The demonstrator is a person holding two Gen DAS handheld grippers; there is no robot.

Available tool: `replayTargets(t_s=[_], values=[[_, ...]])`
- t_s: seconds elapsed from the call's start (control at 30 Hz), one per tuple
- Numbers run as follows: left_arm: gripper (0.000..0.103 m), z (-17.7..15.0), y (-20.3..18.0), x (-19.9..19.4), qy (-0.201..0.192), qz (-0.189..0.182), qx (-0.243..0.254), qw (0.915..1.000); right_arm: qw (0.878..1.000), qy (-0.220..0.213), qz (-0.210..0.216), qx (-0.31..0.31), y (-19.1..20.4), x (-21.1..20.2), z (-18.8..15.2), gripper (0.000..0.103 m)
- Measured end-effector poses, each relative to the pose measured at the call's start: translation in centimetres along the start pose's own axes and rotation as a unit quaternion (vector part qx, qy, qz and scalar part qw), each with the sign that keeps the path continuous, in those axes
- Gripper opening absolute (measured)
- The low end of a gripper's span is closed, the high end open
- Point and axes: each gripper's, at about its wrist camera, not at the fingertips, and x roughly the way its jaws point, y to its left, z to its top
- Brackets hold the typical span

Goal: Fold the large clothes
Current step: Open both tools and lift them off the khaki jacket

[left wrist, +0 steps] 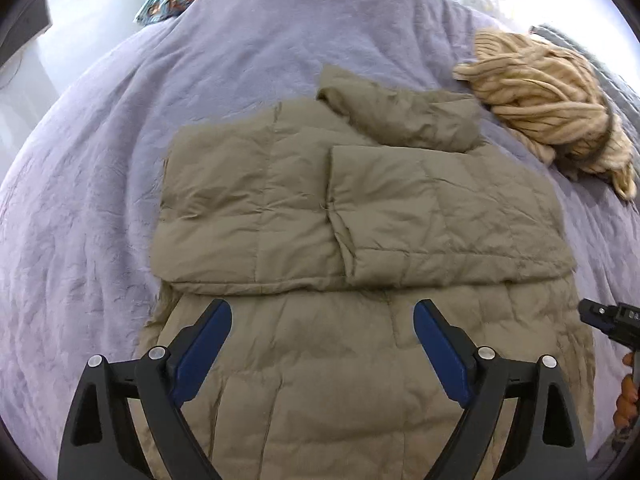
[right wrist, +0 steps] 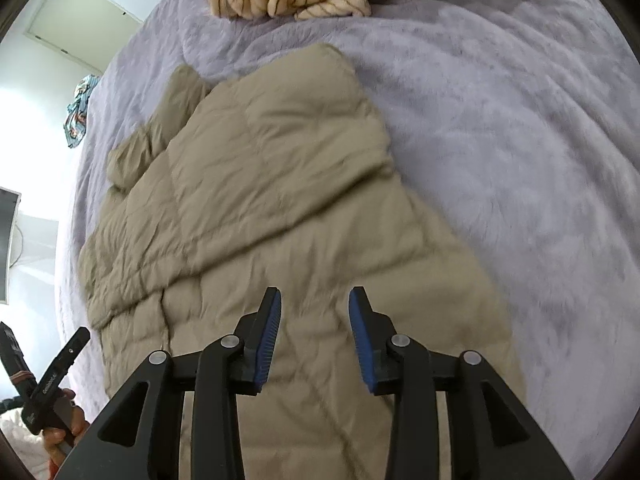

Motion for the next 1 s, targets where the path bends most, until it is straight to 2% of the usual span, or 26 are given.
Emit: replayTargets(t_s=[0.17, 0.3, 0.37, 0.47, 0.6, 0.7, 0.8, 1.0], values=[[0.094, -1.6, -0.1, -0.8, 0.023, -0.005, 0.001, 0.9997, 1.000, 0.013, 0.005, 0.003, 0.5, -0.8, -2.0, 0.040], [0.095, -2.9, -0.7, -2.1, 0.031, -0.004, 0.013, 0.9994, 1.000, 0.016, 0.012, 0.006, 1.2, -1.7, -3.2, 0.051], [0.103, -3.4, -1.0, -2.6, 0.040, 0.000, 0.019, 0.9990, 1.000, 0.019, 0.015, 0.006, 1.5, -2.2, -3.8, 0.052], [0.103, -4.1, -1.2, -3.5, 0.051, -0.004, 0.024, 0.9984, 0.999, 0.023, 0.020, 0.012, 1.8, -2.8, -4.9, 0.057], [0.103, -5.3, -0.9, -4.5, 0.074, -0.001, 0.021, 0.9970, 0.999, 0.021, 0.025, 0.016, 2.5, -3.8, -6.2, 0.072], [0.103, -6.0, 0.2, -5.0, 0.076, 0.028, 0.009, 0.9966, 0.999, 0.020, 0.029, 0.020, 2.8, -4.5, -6.9, 0.082], [0.103, -6.8, 1.6, -5.3, 0.088, 0.043, 0.000, 0.9952, 0.999, 0.020, 0.032, 0.030, 3.0, -5.1, -7.5, 0.082], [0.103, -8.0, 4.1, -5.7, 0.111, 0.040, -0.024, 0.9927, 0.997, 0.031, 0.030, 0.062, 2.6, -5.1, -8.8, 0.085]])
